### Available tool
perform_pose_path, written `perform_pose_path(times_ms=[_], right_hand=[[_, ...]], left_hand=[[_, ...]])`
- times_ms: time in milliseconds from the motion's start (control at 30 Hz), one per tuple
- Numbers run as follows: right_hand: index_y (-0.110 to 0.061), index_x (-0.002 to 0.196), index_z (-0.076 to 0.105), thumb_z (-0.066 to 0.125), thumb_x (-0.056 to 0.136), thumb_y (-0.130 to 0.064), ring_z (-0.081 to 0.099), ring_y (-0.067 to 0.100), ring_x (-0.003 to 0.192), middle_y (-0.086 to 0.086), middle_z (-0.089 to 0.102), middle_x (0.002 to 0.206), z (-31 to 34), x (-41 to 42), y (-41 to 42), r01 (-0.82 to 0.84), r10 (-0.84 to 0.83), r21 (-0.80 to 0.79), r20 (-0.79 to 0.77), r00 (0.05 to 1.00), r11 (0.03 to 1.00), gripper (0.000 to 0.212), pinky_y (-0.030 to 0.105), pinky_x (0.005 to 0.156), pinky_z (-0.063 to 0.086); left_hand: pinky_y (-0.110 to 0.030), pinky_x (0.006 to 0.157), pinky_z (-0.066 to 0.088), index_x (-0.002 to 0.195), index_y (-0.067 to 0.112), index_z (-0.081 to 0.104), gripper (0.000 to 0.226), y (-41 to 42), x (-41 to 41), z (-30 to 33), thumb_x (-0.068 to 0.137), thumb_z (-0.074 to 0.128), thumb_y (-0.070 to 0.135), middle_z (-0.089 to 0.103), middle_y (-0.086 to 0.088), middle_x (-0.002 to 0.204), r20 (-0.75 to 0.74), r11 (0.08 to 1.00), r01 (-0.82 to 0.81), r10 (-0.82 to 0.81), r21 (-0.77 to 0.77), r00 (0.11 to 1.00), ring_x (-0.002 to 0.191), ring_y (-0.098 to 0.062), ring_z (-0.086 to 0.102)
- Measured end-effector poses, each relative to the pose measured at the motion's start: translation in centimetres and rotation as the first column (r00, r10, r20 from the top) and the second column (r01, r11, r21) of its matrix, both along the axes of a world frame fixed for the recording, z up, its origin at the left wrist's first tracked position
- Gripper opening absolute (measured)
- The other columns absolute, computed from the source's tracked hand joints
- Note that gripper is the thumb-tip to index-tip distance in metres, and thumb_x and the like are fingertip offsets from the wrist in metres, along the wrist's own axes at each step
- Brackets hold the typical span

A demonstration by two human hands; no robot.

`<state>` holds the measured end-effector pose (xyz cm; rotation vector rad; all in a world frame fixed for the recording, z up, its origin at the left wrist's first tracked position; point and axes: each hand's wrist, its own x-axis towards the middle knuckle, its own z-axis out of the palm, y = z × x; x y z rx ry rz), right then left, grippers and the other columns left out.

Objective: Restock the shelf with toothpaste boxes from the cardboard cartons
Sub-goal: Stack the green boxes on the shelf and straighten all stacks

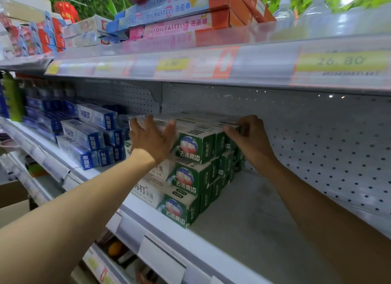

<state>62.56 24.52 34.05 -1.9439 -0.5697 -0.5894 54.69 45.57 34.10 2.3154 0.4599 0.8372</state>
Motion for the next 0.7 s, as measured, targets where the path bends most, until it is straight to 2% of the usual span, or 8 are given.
perform_pose_path(times_ms=[67,167,267,300,400,467,567,700], right_hand=[[-0.019,0.107,0.047,0.067,0.078,-0.048,0.042,0.000,0.086,-0.001,0.036,0.109,0.0,-0.6,0.5,-0.002,0.001,-0.070,-0.020,1.000,0.998,0.045,0.008,0.069,0.034],[-0.018,0.105,0.050,0.068,0.079,-0.044,0.043,0.002,0.084,0.001,0.037,0.109,0.0,-1.2,1.2,0.055,-0.053,-0.081,0.032,0.998,0.995,0.040,0.008,0.071,0.035],[-0.017,0.106,0.052,0.067,0.082,-0.040,0.046,0.009,0.092,0.000,0.039,0.107,0.1,-1.7,1.4,0.075,-0.074,-0.058,0.018,0.997,0.996,0.036,0.015,0.081,0.037],[-0.019,0.105,0.051,0.065,0.084,-0.038,0.047,0.009,0.093,0.000,0.041,0.107,0.1,-2.0,1.5,0.071,-0.071,-0.030,0.002,0.997,0.997,0.032,0.013,0.081,0.037],[-0.018,0.103,0.051,0.056,0.092,-0.033,0.051,0.005,0.089,0.004,0.052,0.108,0.5,-3.2,1.8,0.082,-0.081,0.080,-0.020,0.997,0.993,0.019,0.000,0.066,0.036],[-0.019,0.101,0.051,0.051,0.094,-0.034,0.051,0.002,0.085,0.000,0.054,0.102,0.6,-4.2,1.8,0.089,-0.083,0.089,-0.070,0.994,0.992,0.016,0.004,0.062,0.036],[-0.018,0.101,0.051,0.059,0.087,-0.040,0.050,0.001,0.082,-0.008,0.053,0.092,0.2,-5.8,2.2,0.014,-0.005,0.053,-0.165,0.986,0.999,0.028,0.010,0.065,0.038],[-0.018,0.103,0.048,0.073,0.077,-0.035,0.051,0.001,0.082,-0.011,0.053,0.091,-0.4,-6.7,3.4,0.027,-0.023,0.021,-0.174,0.985,0.999,0.039,0.015,0.067,0.039]], left_hand=[[-0.055,0.112,0.022,0.147,0.019,0.016,0.077,0.7,0.2,-0.1,0.087,0.033,0.064,-0.002,-0.017,0.155,-0.037,1.000,0.022,-0.022,-0.003,0.999,0.138,-0.047,0.018],[-0.056,0.106,0.029,0.142,0.020,0.020,0.073,1.0,0.5,-0.4,0.086,0.033,0.065,0.017,-0.021,0.146,-0.050,0.998,0.059,-0.058,0.027,0.997,0.130,-0.048,0.031],[-0.052,0.106,0.027,0.144,0.020,0.020,0.076,1.4,0.9,-0.3,0.086,0.033,0.067,0.020,-0.022,0.145,-0.064,0.994,0.036,-0.029,0.106,0.998,0.130,-0.045,0.030],[-0.052,0.106,0.026,0.145,0.020,0.019,0.077,1.8,0.9,-0.2,0.085,0.034,0.067,0.019,-0.022,0.147,-0.066,0.993,0.024,-0.017,0.116,0.998,0.132,-0.044,0.028],[-0.055,0.108,0.026,0.145,0.020,0.019,0.079,3.5,0.9,-0.4,0.084,0.042,0.065,0.017,-0.020,0.147,-0.015,0.998,-0.003,0.004,0.067,1.000,0.134,-0.042,0.024],[-0.056,0.109,0.024,0.146,0.017,0.016,0.083,4.8,0.9,-0.7,0.083,0.046,0.062,0.012,-0.019,0.150,0.013,1.000,0.024,-0.024,0.000,1.000,0.137,-0.041,0.019],[-0.053,0.113,0.020,0.150,0.015,0.000,0.092,5.8,1.3,-1.2,0.085,0.049,0.059,0.006,-0.019,0.155,-0.037,0.986,0.143,-0.147,-0.081,0.988,0.141,-0.039,0.014],[-0.052,0.112,0.019,0.150,0.014,-0.006,0.097,6.2,1.8,-1.3,0.084,0.050,0.060,0.005,-0.019,0.156,-0.055,0.983,0.177,-0.180,-0.048,0.982,0.142,-0.038,0.013]])
